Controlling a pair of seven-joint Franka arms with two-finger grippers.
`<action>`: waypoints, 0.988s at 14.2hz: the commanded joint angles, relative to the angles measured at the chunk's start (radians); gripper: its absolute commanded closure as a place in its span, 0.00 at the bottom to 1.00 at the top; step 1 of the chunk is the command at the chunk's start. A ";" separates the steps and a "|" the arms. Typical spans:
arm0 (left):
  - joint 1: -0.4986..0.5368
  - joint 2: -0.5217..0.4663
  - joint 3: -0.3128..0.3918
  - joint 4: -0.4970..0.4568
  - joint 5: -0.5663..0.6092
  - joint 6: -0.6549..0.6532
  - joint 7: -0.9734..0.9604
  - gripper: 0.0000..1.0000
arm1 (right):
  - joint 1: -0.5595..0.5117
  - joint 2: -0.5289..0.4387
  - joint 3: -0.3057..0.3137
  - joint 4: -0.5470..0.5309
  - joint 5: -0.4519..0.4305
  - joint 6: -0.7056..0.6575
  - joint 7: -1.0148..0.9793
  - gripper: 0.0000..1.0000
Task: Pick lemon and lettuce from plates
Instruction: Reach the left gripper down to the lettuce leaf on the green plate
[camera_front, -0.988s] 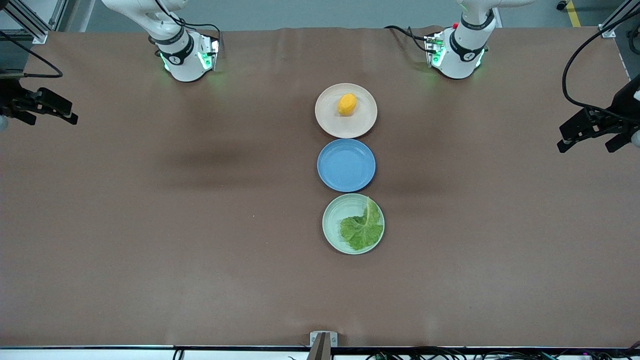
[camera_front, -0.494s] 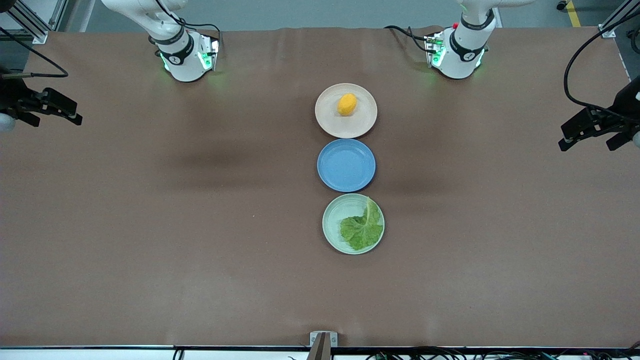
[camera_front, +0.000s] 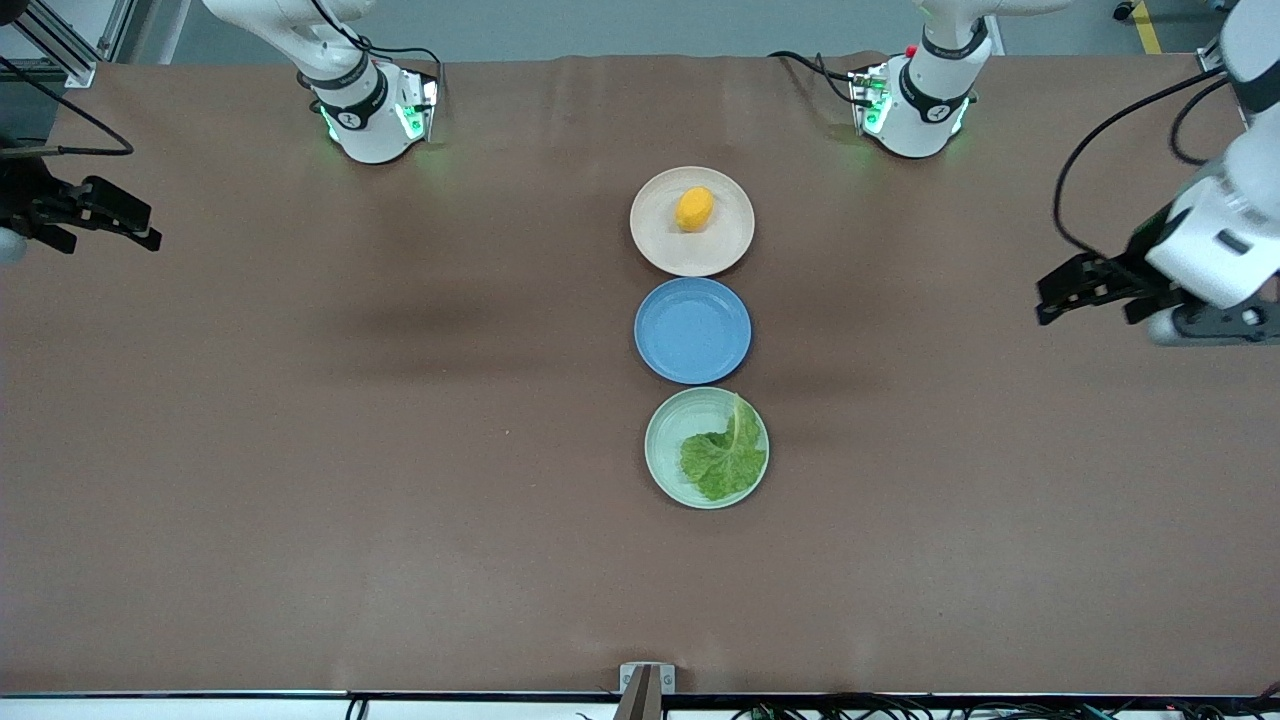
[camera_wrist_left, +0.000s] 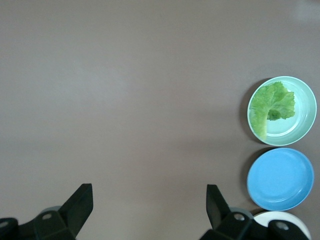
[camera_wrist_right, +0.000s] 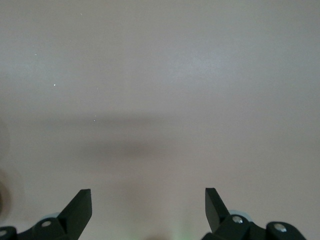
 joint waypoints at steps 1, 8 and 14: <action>-0.079 0.082 -0.009 0.017 -0.002 -0.002 -0.205 0.00 | -0.003 -0.028 0.001 -0.028 -0.011 0.004 -0.013 0.00; -0.268 0.274 -0.009 0.019 0.004 0.207 -0.606 0.00 | -0.017 0.001 -0.005 0.015 -0.011 -0.017 -0.007 0.00; -0.359 0.410 -0.009 0.020 0.000 0.405 -0.882 0.00 | -0.014 0.090 0.001 0.029 -0.026 -0.017 -0.014 0.00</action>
